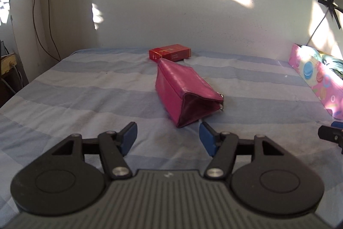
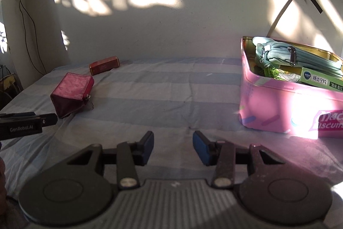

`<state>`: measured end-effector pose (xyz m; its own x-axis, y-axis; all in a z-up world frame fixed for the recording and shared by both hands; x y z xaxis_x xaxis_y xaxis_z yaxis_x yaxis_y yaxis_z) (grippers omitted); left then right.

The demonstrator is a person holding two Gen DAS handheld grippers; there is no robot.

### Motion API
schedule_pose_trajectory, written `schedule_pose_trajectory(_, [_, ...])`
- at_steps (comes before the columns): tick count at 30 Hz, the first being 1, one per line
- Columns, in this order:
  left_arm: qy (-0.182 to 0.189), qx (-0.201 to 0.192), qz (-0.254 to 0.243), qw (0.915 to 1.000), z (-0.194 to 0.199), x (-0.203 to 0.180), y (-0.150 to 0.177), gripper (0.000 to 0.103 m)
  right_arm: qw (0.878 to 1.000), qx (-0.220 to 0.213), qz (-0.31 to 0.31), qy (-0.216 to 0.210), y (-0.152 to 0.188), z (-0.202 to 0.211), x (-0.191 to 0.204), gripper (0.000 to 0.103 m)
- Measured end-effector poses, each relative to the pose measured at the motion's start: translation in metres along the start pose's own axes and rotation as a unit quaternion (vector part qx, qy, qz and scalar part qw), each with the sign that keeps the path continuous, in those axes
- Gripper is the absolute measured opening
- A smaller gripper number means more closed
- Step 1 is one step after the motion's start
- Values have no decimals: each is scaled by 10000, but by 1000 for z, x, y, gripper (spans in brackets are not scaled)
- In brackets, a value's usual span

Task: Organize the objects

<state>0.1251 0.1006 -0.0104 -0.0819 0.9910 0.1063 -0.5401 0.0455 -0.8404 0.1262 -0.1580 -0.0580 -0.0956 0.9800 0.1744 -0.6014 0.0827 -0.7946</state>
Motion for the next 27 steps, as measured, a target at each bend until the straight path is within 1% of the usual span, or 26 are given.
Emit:
schedule_pose_trajectory(5, [-124,18,308,9994,-5,23,0,66,9998,38,101,-177,-3,-6,14,43])
schedule_pose_trajectory(10, [-288,-78,466,9985,-7,38,-2,67,9980,25,143,-621,-5,-6,34,45])
schedule_pose_trajectory(15, [-298,-89,873,9957,-11,52,-1,67,9943,-14,470,-958,-15,-10,66,46])
schedule_pose_trajectory(19, [-197,-20,1296,9914,-14,64,2,67,9898,58,622,-1284,-27,-23,94,46])
schedule_pose_trajectory(20, [-181,1,1372,9904,-16,66,3,67,9886,83,703,-1326,-28,-29,101,46])
schedule_pose_trajectory(23, [-91,65,1497,9887,-19,68,4,67,9866,217,1046,-1234,-28,-49,119,46])
schedule_pose_trajectory(27, [-61,44,1416,9899,-21,65,3,68,9819,283,1365,-1278,-29,-66,137,46])
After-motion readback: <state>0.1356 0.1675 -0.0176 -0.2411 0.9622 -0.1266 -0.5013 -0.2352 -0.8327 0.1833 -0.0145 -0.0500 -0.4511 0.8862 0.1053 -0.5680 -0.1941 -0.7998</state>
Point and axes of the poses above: each gripper's, at about its wrist camera, not at the fingertips, and z roughly against the way its jaws point, x to its left, y to its underside, the point moved 5 cm from there along -z, roughly the way its jaws point, and after that the axes turned 6 degrees about -z, right-handed, at the moved point
